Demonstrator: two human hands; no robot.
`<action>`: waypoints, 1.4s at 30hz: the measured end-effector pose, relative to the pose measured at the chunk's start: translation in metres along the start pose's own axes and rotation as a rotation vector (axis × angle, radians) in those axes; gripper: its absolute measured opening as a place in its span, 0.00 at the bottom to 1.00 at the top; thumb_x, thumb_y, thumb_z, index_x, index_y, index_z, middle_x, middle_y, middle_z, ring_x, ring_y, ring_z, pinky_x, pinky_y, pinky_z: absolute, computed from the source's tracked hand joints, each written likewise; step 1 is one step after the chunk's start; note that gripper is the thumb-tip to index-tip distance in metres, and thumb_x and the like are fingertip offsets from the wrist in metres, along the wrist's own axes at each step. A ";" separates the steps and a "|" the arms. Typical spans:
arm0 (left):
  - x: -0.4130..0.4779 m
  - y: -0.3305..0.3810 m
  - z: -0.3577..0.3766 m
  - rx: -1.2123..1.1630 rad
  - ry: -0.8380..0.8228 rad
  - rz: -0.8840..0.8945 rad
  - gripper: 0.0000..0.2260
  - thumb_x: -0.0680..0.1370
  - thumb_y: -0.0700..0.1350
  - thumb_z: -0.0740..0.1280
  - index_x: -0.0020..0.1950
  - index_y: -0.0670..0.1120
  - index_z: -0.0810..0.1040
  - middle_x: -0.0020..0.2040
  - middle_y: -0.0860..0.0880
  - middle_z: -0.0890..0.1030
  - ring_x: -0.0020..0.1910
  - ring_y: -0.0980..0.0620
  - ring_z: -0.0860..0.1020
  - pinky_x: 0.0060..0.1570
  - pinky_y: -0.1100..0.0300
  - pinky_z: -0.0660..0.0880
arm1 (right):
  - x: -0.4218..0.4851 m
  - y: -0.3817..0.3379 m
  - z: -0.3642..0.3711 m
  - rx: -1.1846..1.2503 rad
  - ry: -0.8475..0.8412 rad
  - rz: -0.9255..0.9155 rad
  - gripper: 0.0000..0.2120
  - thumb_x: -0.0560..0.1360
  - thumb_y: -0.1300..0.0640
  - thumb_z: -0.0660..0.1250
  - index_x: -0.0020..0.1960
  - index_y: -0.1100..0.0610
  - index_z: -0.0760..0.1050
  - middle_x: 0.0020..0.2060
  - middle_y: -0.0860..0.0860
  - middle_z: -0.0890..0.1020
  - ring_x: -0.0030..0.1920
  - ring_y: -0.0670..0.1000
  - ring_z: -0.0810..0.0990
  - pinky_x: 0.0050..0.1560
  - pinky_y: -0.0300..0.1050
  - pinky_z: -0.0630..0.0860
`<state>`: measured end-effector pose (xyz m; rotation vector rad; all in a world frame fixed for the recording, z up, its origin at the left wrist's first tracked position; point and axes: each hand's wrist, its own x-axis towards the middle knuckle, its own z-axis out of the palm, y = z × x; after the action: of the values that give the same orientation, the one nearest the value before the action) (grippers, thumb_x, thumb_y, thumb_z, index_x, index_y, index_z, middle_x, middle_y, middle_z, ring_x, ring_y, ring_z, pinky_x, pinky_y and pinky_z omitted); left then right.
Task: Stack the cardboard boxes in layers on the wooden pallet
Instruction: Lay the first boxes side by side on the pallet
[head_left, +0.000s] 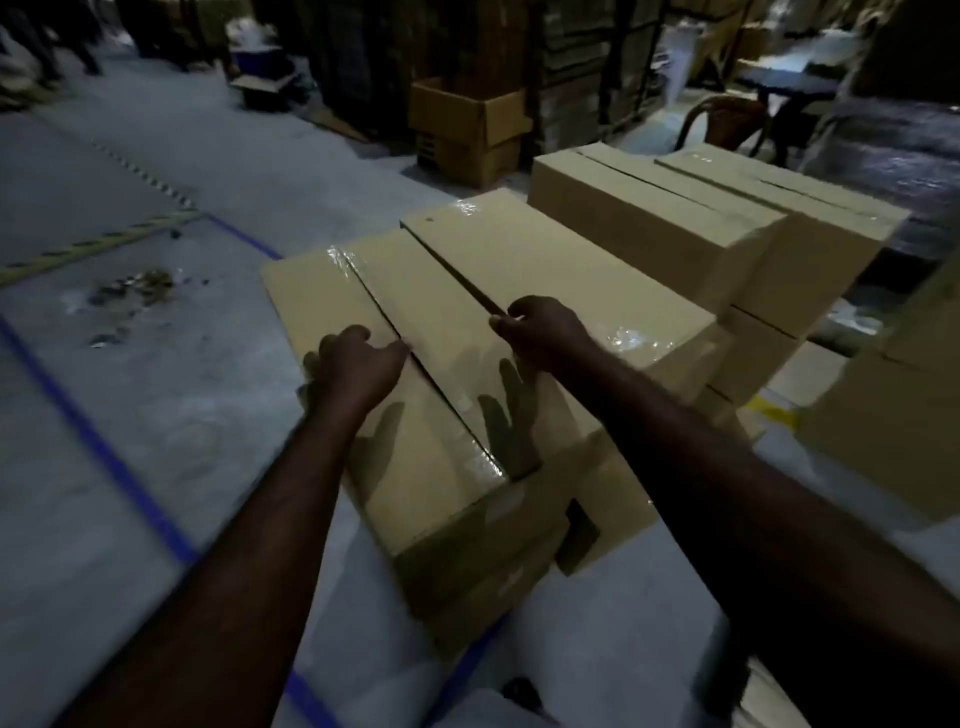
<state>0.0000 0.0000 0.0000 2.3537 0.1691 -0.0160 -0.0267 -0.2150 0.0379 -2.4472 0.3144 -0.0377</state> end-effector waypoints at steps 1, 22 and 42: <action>0.003 -0.001 0.002 0.055 -0.007 -0.049 0.35 0.70 0.65 0.67 0.73 0.48 0.71 0.73 0.42 0.69 0.71 0.38 0.65 0.68 0.43 0.66 | 0.008 0.000 0.004 -0.019 -0.039 0.008 0.21 0.80 0.46 0.66 0.63 0.62 0.78 0.55 0.58 0.83 0.53 0.58 0.82 0.51 0.48 0.78; 0.048 0.023 -0.066 -0.047 0.241 -0.157 0.42 0.58 0.73 0.64 0.67 0.54 0.74 0.65 0.43 0.75 0.60 0.40 0.76 0.59 0.44 0.76 | 0.062 -0.072 -0.024 0.149 -0.120 -0.085 0.11 0.75 0.51 0.74 0.40 0.56 0.75 0.37 0.51 0.80 0.41 0.52 0.81 0.39 0.45 0.77; 0.015 0.063 -0.174 0.018 0.172 0.368 0.43 0.58 0.73 0.71 0.67 0.51 0.73 0.66 0.42 0.74 0.61 0.41 0.75 0.58 0.41 0.75 | -0.060 -0.122 -0.064 0.376 0.346 -0.155 0.20 0.74 0.52 0.75 0.63 0.57 0.78 0.53 0.49 0.83 0.52 0.48 0.82 0.49 0.42 0.80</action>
<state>0.0160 0.0798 0.1669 2.3687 -0.1837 0.3647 -0.0654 -0.1489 0.1672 -2.0778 0.2400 -0.5424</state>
